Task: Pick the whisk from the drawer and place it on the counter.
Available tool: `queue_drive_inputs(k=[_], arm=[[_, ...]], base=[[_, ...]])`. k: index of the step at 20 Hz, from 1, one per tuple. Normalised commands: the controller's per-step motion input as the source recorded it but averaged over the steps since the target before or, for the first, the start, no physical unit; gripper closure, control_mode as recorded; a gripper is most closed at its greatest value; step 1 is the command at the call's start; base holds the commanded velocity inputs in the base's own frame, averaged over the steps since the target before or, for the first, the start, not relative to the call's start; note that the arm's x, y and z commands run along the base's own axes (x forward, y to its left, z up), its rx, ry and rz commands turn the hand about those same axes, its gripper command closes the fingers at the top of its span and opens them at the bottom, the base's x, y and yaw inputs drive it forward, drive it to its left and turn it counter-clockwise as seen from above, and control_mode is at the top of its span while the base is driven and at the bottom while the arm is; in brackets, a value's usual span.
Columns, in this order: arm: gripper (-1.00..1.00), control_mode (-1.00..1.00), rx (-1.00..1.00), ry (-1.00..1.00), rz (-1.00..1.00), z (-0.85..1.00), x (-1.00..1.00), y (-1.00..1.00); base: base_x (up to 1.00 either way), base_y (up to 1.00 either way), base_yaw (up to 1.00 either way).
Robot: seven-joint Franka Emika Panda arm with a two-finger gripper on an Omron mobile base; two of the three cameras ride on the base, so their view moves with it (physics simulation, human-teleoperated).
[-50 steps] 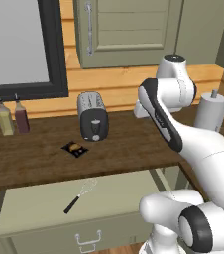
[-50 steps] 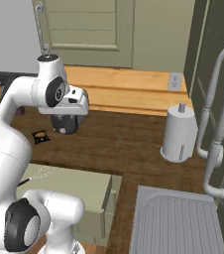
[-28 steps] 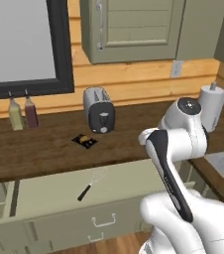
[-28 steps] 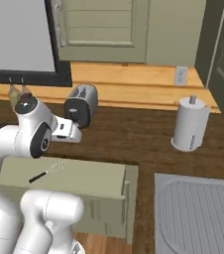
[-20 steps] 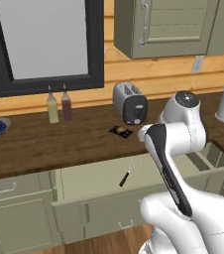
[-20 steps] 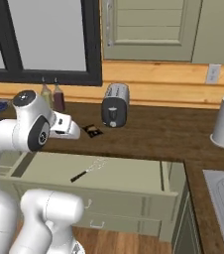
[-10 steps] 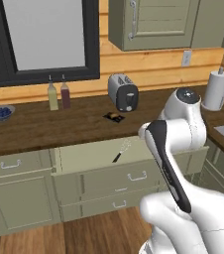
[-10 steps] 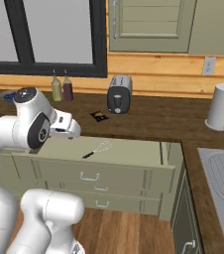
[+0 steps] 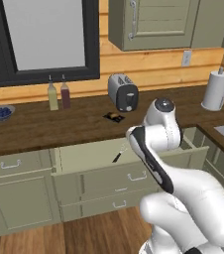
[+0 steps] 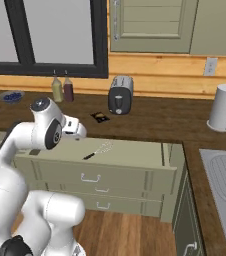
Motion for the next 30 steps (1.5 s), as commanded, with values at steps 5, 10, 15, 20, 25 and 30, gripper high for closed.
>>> queue_drive_inputs(k=[5,10,15,20,25,30], arm=[[-1.0,-1.0,-0.01,0.18,0.01,-0.43,0.97,0.11],[-1.0,-1.0,0.0,0.19,0.09,-0.48,0.49,-0.01],[-1.0,-1.0,0.0,0.19,0.06,-0.5,0.36,0.0],[-1.0,-1.0,0.0,0.12,0.09,-0.65,0.11,0.0],[-1.0,-1.0,0.0,0.1,0.03,-0.58,0.12,0.0],[-1.0,-1.0,0.0,0.01,0.0,-0.36,0.38,0.0]], base=[[0.0,0.0,0.0],[0.0,0.0,0.0],[0.0,0.0,0.0],[0.0,0.0,0.0],[0.0,0.0,0.0],[0.0,0.0,0.0]])
